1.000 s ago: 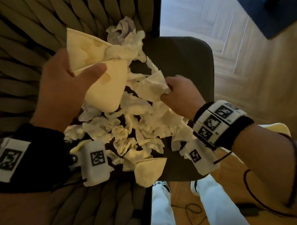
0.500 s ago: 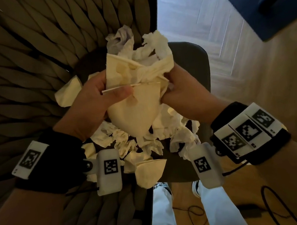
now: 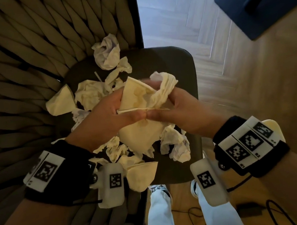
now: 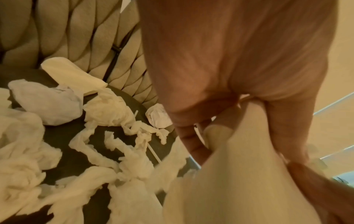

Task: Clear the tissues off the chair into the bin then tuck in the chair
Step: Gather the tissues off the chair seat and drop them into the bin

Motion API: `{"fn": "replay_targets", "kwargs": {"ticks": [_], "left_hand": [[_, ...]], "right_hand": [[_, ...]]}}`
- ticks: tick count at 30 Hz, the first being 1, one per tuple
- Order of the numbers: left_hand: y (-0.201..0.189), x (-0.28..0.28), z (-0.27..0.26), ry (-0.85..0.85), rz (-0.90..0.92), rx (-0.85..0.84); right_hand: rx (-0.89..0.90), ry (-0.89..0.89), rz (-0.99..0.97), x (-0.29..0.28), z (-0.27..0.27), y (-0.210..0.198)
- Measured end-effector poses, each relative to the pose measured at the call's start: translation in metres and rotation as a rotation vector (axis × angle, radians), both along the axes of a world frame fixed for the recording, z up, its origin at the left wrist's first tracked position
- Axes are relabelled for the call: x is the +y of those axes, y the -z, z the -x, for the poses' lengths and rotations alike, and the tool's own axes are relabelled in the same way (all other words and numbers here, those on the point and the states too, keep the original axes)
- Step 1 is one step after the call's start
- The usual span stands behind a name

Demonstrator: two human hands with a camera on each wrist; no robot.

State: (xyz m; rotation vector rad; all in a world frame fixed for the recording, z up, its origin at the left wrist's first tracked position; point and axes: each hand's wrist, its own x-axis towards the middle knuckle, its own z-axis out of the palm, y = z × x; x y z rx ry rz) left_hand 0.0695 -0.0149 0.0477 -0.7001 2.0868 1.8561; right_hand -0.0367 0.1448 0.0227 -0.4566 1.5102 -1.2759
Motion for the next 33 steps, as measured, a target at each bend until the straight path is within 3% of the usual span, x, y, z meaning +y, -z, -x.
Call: {"fn": "replay_targets", "kwargs": {"ticks": [8, 15, 18, 20, 25, 30, 33], "left_hand": [[0.009, 0.043, 0.032, 0.046, 0.059, -0.06], [0.023, 0.087, 0.075, 0.09, 0.278, -0.064], [0.032, 0.102, 0.087, 0.106, 0.32, -0.092], [0.039, 0.112, 0.095, 0.116, 0.324, -0.114], [0.062, 0.129, 0.108, 0.151, 0.363, -0.159], [0.087, 0.125, 0.114, 0.194, 0.383, -0.207], [0.099, 0.115, 0.111, 0.129, 0.382, -0.22]], "right_hand": [[0.088, 0.195, -0.065, 0.051, 0.007, -0.001], [0.236, 0.735, -0.294, 0.199, 0.041, 0.023], [0.207, 0.919, -0.606, 0.275, 0.049, 0.071], [0.174, 0.95, -0.787, 0.313, 0.048, 0.11], [0.078, 0.99, -1.053, 0.352, 0.045, 0.194], [-0.248, 0.97, -1.148, 0.364, 0.046, 0.274], [-0.459, 1.025, -1.038, 0.362, 0.044, 0.303]]}}
